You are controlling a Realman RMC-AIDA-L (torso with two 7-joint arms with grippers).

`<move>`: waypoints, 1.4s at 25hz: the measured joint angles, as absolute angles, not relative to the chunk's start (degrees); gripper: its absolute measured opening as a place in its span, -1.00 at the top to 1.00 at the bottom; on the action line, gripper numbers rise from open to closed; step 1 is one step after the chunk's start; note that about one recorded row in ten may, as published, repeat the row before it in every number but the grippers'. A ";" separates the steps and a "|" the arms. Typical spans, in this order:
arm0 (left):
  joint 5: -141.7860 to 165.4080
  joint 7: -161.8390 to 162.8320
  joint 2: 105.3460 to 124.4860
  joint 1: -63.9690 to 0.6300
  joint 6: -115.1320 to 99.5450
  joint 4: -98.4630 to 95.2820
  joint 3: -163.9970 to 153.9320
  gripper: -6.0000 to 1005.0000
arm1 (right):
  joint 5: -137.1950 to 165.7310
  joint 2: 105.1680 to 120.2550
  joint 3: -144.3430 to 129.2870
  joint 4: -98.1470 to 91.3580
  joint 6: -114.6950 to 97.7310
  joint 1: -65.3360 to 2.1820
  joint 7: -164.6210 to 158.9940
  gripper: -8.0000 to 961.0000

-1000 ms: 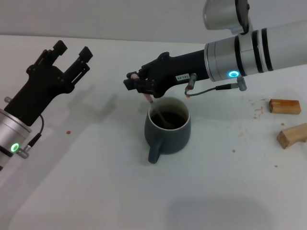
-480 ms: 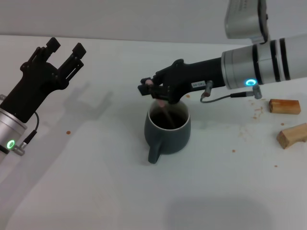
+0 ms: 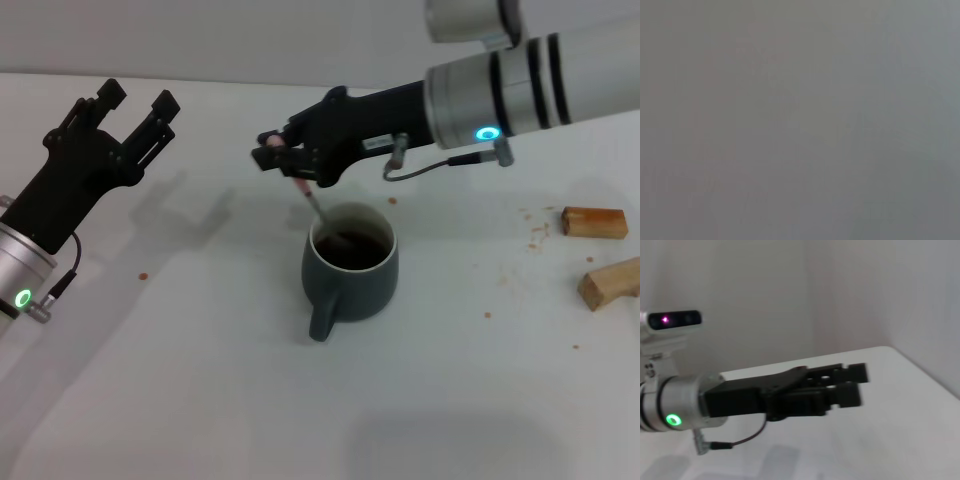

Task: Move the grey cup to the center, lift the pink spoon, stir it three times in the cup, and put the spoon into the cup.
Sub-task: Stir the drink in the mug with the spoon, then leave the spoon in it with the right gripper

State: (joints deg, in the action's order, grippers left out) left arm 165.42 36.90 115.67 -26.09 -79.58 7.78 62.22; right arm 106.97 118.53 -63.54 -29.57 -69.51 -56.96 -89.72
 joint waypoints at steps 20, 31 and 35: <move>165.47 37.07 115.54 -26.81 -79.60 7.68 61.75 -0.56 | 106.74 118.38 -63.98 -33.13 -67.57 -51.55 -93.02 0.77; 165.50 36.96 115.89 -27.14 -79.54 7.76 61.70 -0.56 | 106.34 118.98 -65.58 -33.15 -65.47 -55.97 -91.48 0.77; 165.50 36.99 116.00 -27.28 -79.54 7.95 61.70 -0.56 | 104.87 119.06 -66.82 -33.45 -67.91 -55.26 -91.18 0.77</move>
